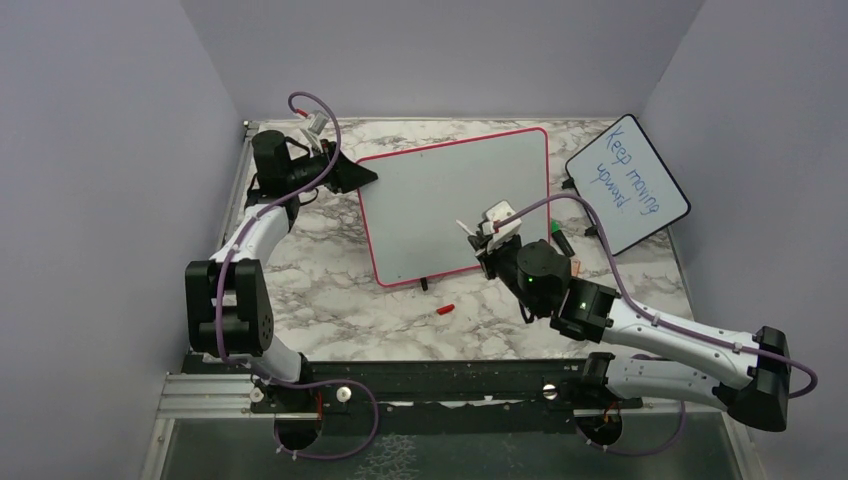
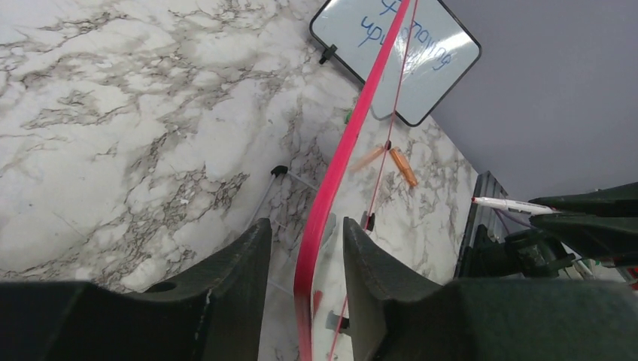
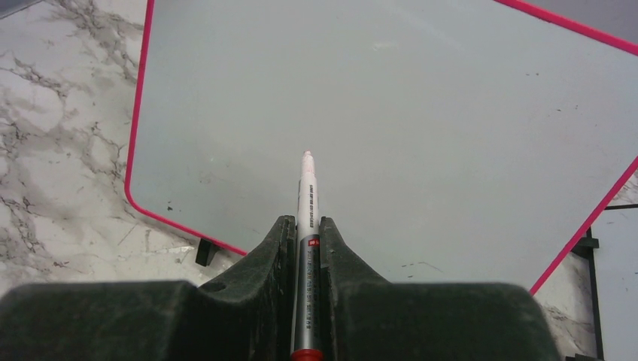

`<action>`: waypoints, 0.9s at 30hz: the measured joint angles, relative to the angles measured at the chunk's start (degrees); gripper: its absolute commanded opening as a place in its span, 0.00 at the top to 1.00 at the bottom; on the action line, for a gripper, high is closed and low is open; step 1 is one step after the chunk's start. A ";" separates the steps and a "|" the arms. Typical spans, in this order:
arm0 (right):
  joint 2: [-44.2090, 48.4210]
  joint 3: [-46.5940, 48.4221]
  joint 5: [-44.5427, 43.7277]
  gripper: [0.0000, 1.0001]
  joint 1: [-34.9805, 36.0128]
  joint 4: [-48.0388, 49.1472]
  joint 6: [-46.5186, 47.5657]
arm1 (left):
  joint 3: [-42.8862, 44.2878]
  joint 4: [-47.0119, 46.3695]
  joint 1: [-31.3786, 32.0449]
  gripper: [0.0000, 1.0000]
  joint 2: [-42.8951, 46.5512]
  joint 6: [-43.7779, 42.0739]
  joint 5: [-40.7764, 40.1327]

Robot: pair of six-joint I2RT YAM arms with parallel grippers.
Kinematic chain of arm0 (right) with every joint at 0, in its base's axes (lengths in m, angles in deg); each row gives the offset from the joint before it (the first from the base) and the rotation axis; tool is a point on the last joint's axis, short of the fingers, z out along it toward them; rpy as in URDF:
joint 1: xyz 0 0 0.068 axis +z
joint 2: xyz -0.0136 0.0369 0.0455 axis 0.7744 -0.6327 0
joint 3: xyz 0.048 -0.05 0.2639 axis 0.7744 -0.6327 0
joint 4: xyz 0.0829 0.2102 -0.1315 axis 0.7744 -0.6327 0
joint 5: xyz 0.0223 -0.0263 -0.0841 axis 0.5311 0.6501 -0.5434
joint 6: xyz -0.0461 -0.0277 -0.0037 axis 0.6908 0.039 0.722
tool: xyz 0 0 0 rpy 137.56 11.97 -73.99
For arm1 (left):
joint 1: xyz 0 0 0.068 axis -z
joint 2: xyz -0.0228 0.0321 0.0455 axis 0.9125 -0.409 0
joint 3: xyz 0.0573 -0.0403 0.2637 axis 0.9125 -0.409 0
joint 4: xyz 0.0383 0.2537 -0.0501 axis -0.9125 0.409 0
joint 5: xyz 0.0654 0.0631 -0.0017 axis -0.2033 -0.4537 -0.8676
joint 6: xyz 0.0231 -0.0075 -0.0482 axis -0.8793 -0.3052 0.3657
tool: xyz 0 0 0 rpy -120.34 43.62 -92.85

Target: Write a sentence on the whiteboard

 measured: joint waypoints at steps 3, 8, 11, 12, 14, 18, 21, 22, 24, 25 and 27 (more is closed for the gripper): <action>-0.31 0.00 0.92 0.99 0.00 0.42 0.22 | 0.00 -1.01 0.00 0.72 -0.70 0.57 1.62; -0.52 0.00 2.69 0.99 0.00 1.44 0.76 | -0.81 -2.73 0.00 0.91 -1.05 1.03 4.96; -0.59 0.00 4.24 0.99 0.00 1.79 1.25 | -1.84 -3.98 0.00 0.95 -0.83 1.53 7.63; -0.59 0.00 4.85 0.99 0.00 1.81 1.42 | -2.16 -4.28 0.02 0.99 -0.70 1.55 8.04; -0.59 0.00 5.95 0.99 0.00 1.86 1.64 | -3.28 -4.74 0.02 1.00 0.17 1.51 8.57; -0.55 0.00 7.72 0.99 0.00 1.86 1.95 | -5.16 -5.64 0.15 1.00 2.40 1.14 8.55; -0.44 0.00 8.83 0.99 0.00 1.84 2.10 | -6.43 -6.27 0.31 1.00 3.58 1.05 8.50; -0.39 0.00 9.18 0.99 0.00 1.77 2.10 | -7.39 -6.58 0.35 1.00 4.22 1.05 8.31; -0.39 0.11 9.70 0.99 0.00 1.49 2.12 | -8.92 -6.78 0.37 1.00 5.18 1.07 8.00; -0.42 0.28 9.86 0.99 0.00 1.11 2.12 | -10.05 -6.88 0.39 1.00 5.95 1.07 7.80; -0.48 0.96 10.03 0.99 0.00 0.31 2.21 | -11.30 -6.99 0.44 1.00 6.99 1.07 7.32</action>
